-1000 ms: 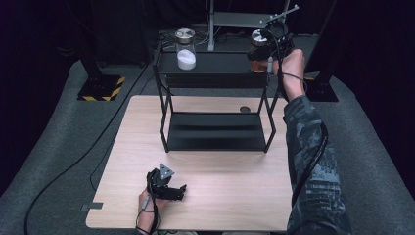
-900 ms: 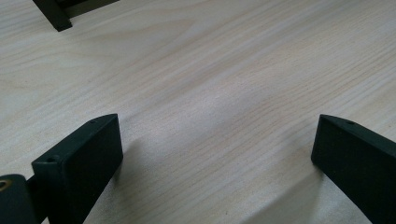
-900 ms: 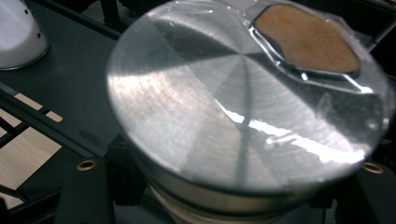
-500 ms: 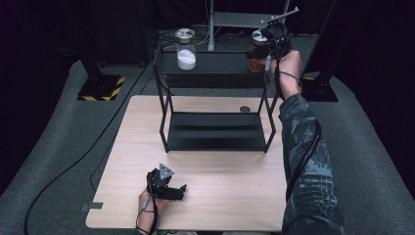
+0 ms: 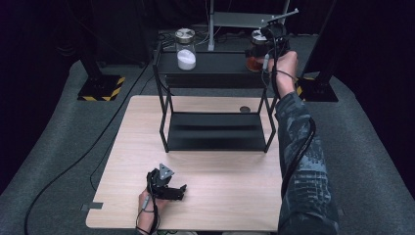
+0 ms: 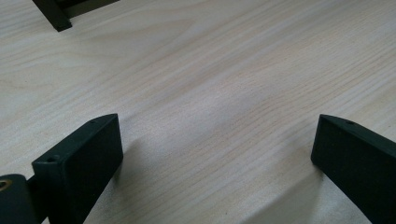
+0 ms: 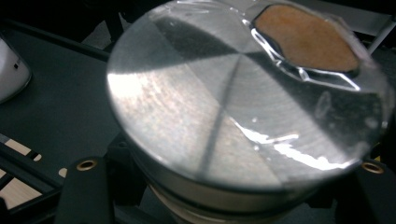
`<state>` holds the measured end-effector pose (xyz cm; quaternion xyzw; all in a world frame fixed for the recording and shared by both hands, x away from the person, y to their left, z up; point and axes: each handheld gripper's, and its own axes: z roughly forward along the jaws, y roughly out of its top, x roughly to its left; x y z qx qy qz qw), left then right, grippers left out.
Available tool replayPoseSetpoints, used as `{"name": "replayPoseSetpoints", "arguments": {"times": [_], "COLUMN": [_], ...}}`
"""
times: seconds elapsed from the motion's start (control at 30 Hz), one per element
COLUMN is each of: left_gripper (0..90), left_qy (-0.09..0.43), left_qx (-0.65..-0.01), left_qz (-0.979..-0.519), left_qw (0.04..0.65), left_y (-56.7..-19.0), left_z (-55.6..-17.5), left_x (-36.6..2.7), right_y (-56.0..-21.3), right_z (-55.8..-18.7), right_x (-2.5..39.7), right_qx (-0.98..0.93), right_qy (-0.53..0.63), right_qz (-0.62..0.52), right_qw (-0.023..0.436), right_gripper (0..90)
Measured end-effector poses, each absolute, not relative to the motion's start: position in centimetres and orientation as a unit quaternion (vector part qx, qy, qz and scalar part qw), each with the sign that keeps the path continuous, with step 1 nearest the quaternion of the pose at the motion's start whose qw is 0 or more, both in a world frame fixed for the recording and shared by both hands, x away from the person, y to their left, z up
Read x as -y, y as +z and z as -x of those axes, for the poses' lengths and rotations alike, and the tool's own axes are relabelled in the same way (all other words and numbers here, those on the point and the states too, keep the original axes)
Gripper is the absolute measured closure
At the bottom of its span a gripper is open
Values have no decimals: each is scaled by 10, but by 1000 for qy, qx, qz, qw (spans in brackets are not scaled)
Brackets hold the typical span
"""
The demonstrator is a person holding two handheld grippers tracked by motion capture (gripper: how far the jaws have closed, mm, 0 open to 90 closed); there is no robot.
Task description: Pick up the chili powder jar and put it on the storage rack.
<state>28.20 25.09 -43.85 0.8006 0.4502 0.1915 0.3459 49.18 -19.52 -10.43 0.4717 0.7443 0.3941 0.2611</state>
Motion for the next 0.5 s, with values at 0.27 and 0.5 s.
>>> {"name": "replayPoseSetpoints", "arguments": {"times": [0.27,0.5], "left_gripper": [15,15], "left_qy": [191,192], "left_qx": [-450,-450], "left_qz": [-801,-801], "left_qw": [346,346], "left_y": [-439,-438], "left_z": [-282,-282], "left_x": [-251,-251], "right_y": [-106,-108], "right_z": [-495,-495], "right_x": [183,179], "right_qx": [-744,-742], "right_qy": [394,394], "right_qz": [-470,-471], "right_qw": [265,268], "right_gripper": [315,315]}}
